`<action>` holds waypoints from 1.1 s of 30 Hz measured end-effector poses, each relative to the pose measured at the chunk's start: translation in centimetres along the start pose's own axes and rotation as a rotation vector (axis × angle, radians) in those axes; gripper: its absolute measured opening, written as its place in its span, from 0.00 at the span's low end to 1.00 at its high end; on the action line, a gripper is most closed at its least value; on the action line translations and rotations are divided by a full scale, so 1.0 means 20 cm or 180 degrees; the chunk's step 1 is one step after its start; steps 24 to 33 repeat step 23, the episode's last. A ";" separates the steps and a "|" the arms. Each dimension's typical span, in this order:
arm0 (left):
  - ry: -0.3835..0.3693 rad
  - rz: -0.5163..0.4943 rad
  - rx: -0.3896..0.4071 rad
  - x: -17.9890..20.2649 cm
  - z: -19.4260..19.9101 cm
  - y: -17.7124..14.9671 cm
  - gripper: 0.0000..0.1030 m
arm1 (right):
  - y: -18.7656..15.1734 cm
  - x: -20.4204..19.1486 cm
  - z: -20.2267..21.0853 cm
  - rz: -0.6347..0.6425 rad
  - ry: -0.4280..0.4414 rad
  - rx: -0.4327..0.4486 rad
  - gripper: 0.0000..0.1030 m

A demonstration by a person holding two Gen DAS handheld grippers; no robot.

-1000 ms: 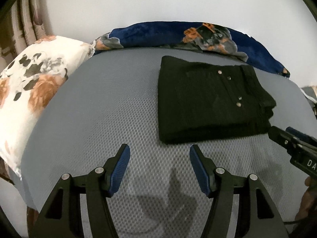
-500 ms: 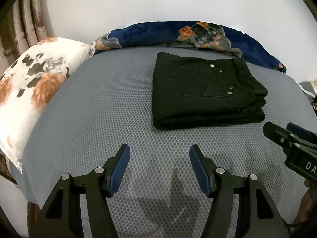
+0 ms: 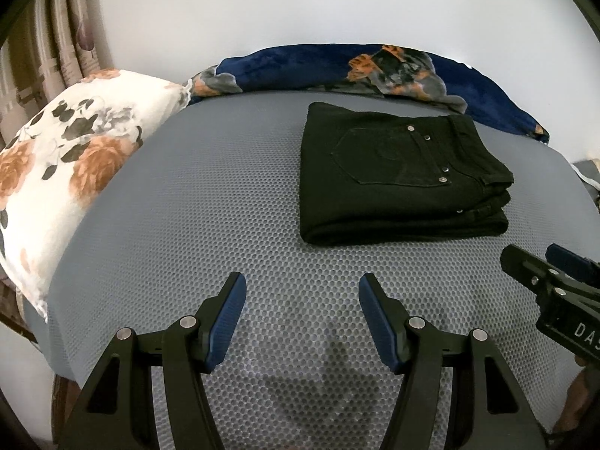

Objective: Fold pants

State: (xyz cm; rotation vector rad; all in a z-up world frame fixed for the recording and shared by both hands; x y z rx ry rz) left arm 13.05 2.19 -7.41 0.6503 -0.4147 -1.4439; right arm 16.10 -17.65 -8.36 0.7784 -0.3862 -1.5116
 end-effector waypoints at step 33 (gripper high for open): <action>-0.0075 -0.0010 0.0015 0.01 0.01 0.00 0.61 | -0.02 -0.01 -0.02 0.0024 0.0005 -0.0054 0.77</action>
Point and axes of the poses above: each gripper's, at about its wrist camera, not at the fingertips, and z roughly against the way its jaws point, x to its right, y to its top, the point moved 7 cm from there along -z, roughly the way its jaws point, and after that the axes turned 7 degrees about y, right-handed, at the moved point
